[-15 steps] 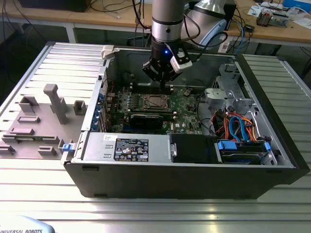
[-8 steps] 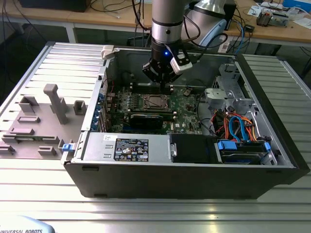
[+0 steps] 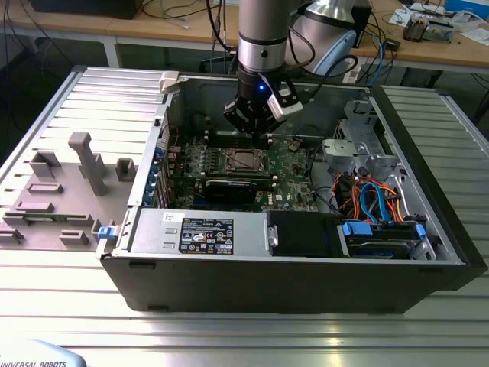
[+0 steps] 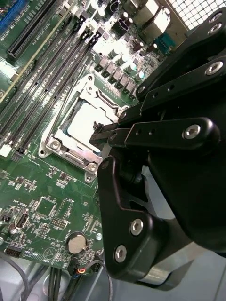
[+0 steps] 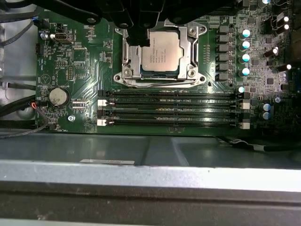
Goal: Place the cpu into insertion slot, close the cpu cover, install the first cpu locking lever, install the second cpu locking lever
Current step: 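Install the second cpu locking lever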
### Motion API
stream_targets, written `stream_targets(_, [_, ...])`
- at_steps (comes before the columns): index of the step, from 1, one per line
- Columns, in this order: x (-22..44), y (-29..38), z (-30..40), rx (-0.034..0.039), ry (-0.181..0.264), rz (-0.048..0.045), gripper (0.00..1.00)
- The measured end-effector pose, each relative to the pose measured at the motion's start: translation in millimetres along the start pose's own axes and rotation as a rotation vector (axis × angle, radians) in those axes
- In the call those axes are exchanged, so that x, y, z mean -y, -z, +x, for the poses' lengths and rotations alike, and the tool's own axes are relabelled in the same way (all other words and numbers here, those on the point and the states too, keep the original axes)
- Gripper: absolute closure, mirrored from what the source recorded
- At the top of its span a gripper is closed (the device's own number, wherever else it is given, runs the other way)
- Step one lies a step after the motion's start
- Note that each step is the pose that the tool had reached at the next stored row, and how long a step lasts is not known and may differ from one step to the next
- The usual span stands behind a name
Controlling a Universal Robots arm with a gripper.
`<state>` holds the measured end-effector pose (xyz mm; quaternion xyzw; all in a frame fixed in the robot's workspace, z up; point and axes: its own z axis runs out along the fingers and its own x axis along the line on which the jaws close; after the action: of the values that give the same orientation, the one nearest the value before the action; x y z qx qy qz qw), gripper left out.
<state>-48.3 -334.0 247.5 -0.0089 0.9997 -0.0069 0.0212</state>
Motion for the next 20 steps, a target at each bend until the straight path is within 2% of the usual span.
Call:
stream_targets(2, [1.1, -1.7, 0.0, 0.0001, 0.0, 0.0024, 0.89])
stream_targets(5, [1.9, -5.7, 0.2, -0.0014, 0.001, 0.0137, 0.89])
stream_targets(7, [3.7, -6.0, 0.3, -0.0024, 0.001, 0.0184, 0.89])
stream_targets(11, [14.1, -6.4, 0.5, -0.0032, 0.001, 0.022, 0.89])
stream_targets(14, [24.2, -6.5, 0.6, -0.0035, 0.001, 0.0221, 0.89])
stream_targets(17, [30.7, -6.6, 0.7, -0.0037, 0.001, 0.0175, 0.89])
stream_targets(19, [32.2, -6.6, 0.8, -0.0063, 0.0, 0.0031, 0.89])
stream_targets(20, [32.8, -6.7, 0.8, -0.0079, 0.0, -0.0083, 0.89])
